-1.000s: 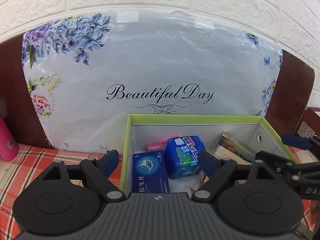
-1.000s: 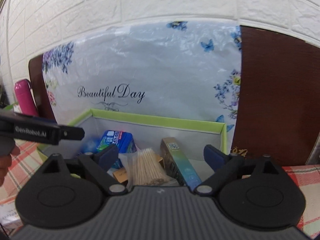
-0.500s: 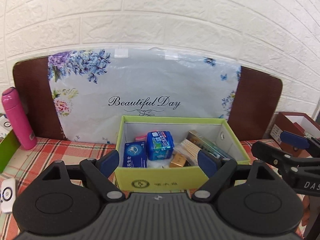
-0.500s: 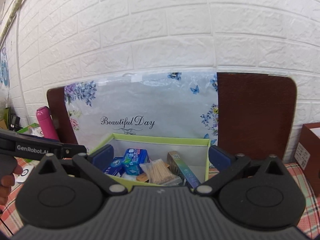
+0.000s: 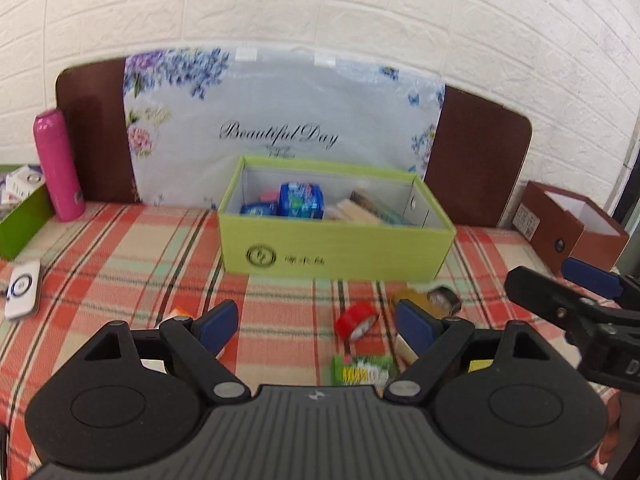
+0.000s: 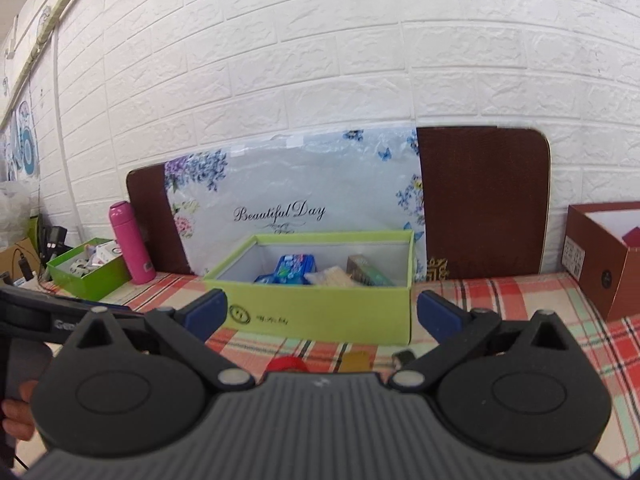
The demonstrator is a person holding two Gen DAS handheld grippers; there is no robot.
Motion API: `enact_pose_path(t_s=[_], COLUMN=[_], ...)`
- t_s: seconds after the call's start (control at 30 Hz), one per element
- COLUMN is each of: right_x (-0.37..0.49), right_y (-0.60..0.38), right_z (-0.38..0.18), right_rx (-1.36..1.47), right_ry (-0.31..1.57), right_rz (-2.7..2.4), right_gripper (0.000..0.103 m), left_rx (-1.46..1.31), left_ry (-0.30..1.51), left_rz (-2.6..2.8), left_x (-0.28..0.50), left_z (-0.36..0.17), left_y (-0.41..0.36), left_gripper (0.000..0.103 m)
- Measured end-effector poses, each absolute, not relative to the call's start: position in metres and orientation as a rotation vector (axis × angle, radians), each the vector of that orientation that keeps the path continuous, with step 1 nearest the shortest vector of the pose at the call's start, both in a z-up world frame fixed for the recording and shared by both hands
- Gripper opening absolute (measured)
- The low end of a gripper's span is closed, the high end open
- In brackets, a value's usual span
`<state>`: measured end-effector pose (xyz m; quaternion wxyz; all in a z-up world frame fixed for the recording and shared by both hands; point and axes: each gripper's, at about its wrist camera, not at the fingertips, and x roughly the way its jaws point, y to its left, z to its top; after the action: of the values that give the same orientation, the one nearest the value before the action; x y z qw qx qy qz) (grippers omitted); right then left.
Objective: Organize objects
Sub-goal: 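Move both tools back to the remaining items, then grasp the clear plastic cup with right tool while left tool grasps the white-orange medicine box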
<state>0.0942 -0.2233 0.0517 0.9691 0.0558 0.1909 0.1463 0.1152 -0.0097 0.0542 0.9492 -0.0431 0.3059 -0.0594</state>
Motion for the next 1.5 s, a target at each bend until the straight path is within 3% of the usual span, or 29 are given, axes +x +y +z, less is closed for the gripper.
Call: enact_pose_path(t_s=[0.7,1.07,1.17,1.2,1.37,1.43,1.5], right_x=[0.034,0.042,0.045,0.045,0.039,0.036,0.035], right_y=[-0.211,-0.139,-0.136,-0.139,-0.165,-0.174,-0.181], right_z=[-0.006,-0.040,-0.050,-0.052,-0.051,-0.049,-0.047], right_rx=[0.150,0.038,-0.022,-0.032,-0.014,0.006,0.050], right_ry=[0.537,0.634,0.665,0.676,0.694,0.689,0.689], right_rz=[0.335,0.344,0.341,0.350,0.341,0.314,0.300], right_gripper=[0.103,0.103,0.076,0.072,0.070,0.070,0.074], left_rx=[-0.126,0.006,0.035,0.046,0.070,-0.006,-0.016], left_ry=[0.757,0.744,0.788,0.801,0.835,0.852,0.841], left_rz=[-0.073,-0.031,-0.071,-0.068,-0.070,-0.095,-0.088], left_x=[0.084,0.136,0.158,0.163,0.171,0.165,0.154], left_z=[-0.008,-0.019,-0.033,-0.037,-0.049,-0.051,-0.050], left_y=[0.042,0.095,0.096,0.096,0.093,0.092,0.082], left_gripper=[0.089,0.089,0.089,0.089,0.088,0.077,0.075])
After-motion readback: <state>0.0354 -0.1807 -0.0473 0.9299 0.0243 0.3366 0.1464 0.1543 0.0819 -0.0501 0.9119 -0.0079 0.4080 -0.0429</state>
